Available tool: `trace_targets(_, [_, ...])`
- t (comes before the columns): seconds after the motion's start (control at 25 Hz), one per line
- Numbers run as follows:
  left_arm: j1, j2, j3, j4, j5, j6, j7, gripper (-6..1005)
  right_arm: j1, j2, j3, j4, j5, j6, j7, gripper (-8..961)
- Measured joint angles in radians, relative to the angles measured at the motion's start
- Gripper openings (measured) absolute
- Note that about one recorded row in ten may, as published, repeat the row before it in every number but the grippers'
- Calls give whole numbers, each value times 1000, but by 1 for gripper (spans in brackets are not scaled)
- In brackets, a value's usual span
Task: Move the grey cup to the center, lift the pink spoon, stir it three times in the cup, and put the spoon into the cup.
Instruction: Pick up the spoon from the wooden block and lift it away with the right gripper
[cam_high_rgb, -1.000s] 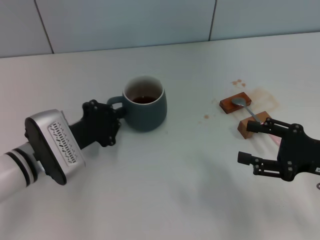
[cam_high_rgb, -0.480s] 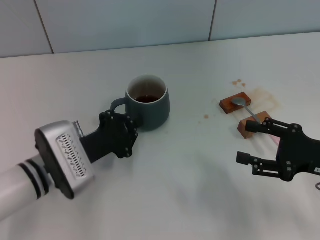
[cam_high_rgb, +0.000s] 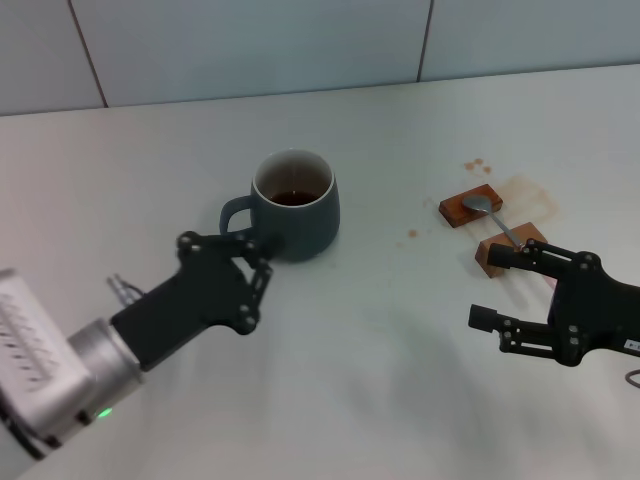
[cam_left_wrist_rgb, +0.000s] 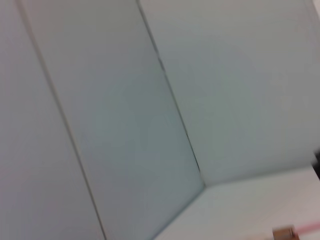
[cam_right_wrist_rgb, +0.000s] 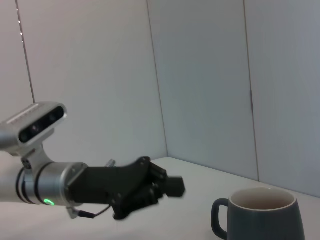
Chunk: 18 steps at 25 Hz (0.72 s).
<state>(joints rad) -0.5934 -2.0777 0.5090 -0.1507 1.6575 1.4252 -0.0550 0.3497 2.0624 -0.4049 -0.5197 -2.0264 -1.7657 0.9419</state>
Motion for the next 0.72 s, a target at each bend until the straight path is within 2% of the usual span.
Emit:
trace_targets(0.16, [47,9,1,89,4,59,-231,-2,-2,2,12,3,0,0,0,800])
trace_targets(0.2, [47,9,1,89,4,59,-231,-2,-2,2,12,3,0,0,0,800])
trace_targets(0.24, [87,11,25,196,6,79,-397,-2,-3,3,16,3,0,0,0,800])
trace_targets(0.32, [124,14,58,290,6,94,-496,-1,-4,4,19,3,0,0,0,801])
trace_targets(0.4, [136,15,72,319,7,98,-527,-1,-5,6,25,4,0,0,1,801])
trace_targets(0.44, [179,29,127,436,7,101,-640,-1,-5,9,34,5,0,0,2,801])
trace_targets(0.48, [194,41,144,472,8,101,-682,-1,-5,9,34,5,0,0,2,801])
trace_targets(0.52, [202,53,153,493,9,100,-710,-1,-5,9,38,5,0,0,2,801])
trace_targets(0.56, [212,81,165,518,19,101,-756,-1,-5,10,40,6,0,0,3,801])
trace_targets(0.6, [212,81,165,518,19,101,-756,-1,-5,10,40,6,0,0,3,801])
trace_targets(0.72, [212,136,170,529,66,117,-815,-1,-5,11,47,6,0,0,5,801])
